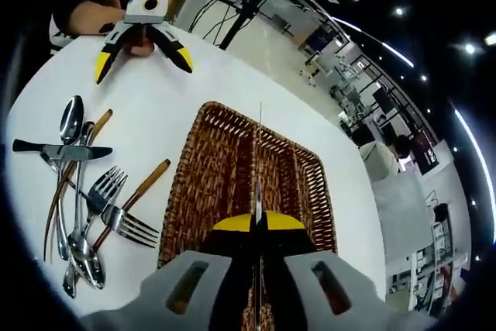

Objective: Arrange the knives, forks, and spoons in their matching storage slots by inserting each utensil handle-first until every utensil is classified and aligned in the correct compartment

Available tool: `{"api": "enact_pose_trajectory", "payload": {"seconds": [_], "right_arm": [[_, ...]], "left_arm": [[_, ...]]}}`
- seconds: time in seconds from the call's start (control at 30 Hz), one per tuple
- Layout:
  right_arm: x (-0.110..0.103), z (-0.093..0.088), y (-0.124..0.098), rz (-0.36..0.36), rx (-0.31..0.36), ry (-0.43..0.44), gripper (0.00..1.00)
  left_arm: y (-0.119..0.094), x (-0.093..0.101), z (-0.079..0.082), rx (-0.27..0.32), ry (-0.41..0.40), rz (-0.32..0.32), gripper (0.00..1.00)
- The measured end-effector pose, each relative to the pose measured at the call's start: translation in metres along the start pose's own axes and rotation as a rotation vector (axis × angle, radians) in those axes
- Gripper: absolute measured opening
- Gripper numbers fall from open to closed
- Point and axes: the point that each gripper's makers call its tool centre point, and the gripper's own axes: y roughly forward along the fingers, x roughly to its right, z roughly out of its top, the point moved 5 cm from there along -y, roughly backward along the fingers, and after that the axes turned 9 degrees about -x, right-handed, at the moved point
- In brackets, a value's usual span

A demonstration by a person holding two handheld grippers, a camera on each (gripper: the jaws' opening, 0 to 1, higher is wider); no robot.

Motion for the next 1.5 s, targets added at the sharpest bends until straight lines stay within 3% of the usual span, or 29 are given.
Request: {"api": "enact_pose_trajectory", "payload": {"seconds": [0.23, 1.5], "right_arm": [[-0.003, -0.001, 0.003, -0.001, -0.008, -0.001, 0.01], [-0.023, -0.018, 0.028, 0.061, -0.042, 0.047, 0.01]], "left_arm": [[0.000, -0.002, 0.001, -0.001, 0.015, 0.019, 1.00], [0.000, 0.002, -0.002, 0.001, -0.003, 0.000, 1.00]]}}
